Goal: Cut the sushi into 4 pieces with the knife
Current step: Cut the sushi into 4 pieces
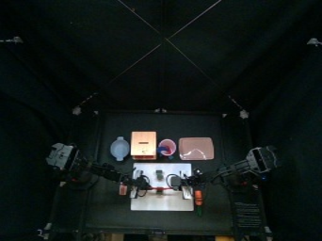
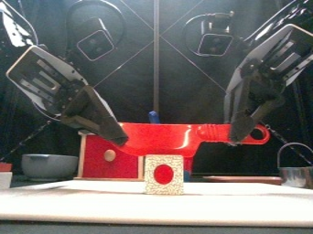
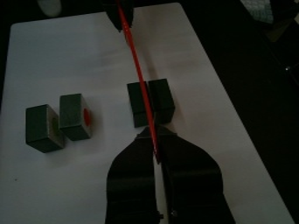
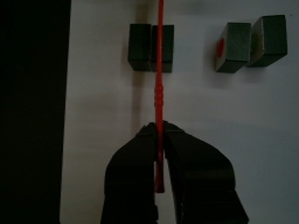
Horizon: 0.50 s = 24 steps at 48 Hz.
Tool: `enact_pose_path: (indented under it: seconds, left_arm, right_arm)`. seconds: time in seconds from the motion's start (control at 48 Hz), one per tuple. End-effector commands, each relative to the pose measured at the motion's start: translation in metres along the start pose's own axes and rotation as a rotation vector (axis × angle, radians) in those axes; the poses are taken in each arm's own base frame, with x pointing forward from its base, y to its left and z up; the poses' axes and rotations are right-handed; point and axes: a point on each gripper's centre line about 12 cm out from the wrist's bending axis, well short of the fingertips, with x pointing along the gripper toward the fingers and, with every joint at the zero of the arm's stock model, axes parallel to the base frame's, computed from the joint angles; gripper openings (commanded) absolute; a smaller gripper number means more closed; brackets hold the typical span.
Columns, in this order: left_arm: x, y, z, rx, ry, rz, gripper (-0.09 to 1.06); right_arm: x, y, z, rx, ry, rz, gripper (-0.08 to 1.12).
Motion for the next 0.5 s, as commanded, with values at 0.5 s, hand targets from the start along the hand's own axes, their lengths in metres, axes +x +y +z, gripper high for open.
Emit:
enact_pose_path:
  seconds: [0.5]
  left_arm:
    - [0.0072,-0.0032,-0.0061,-0.009,0.025,0.0,0.25]
  right_arm:
    - [0.0083,0.0009,0.0039,0.001,-0.003,0.002,0.19]
